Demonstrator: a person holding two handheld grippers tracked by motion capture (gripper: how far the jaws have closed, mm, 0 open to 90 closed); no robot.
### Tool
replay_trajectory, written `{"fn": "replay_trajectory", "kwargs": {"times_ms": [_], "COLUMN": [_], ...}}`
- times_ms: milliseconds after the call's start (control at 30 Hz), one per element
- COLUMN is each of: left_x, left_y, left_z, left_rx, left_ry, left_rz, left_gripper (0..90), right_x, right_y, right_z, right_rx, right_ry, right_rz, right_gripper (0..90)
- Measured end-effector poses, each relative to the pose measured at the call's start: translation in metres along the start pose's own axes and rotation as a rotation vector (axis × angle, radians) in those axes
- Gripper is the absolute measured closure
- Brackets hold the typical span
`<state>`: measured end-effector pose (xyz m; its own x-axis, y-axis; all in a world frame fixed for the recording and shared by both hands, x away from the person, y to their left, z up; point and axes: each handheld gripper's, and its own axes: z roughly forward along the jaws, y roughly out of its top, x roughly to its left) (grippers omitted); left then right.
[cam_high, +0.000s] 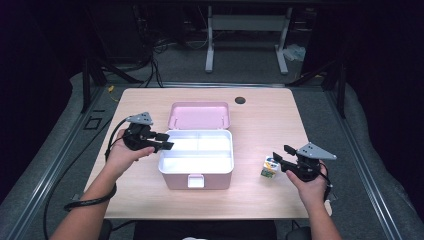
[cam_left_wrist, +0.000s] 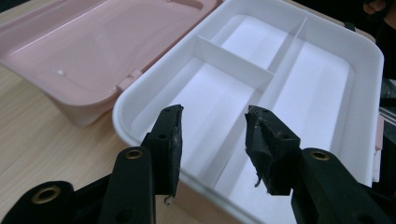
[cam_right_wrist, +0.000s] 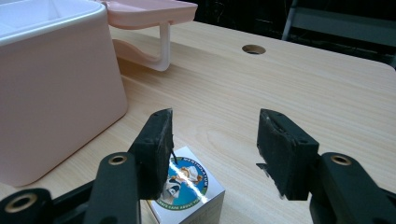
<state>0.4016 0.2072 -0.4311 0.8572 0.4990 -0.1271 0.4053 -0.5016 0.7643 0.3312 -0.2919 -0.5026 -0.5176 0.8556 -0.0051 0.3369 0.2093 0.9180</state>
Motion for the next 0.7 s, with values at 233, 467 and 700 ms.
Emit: {"fn": "replay_trajectory", "kwargs": {"times_ms": [233, 467, 700], "left_x": [-0.013, -0.021, -0.027], "left_y": [0.022, 0.038, 0.054], "left_z": [0.018, 0.029, 0.043], "left_rx": [0.110, 0.194, 0.315], "left_ry": [-0.042, -0.059, -0.037], "left_rz": [0.112, 0.206, 0.287], "left_gripper": [60.3, 59.3, 58.2], "right_x": [0.000, 0.000, 0.000], "right_y": [0.000, 0.000, 0.000], "right_z": [0.000, 0.000, 0.000], "right_rx": [0.000, 0.000, 0.001], "right_ry": [0.001, 0.003, 0.002], "right_rz": [-0.003, 0.000, 0.003], "right_gripper": [45.7, 45.7, 45.7]}}
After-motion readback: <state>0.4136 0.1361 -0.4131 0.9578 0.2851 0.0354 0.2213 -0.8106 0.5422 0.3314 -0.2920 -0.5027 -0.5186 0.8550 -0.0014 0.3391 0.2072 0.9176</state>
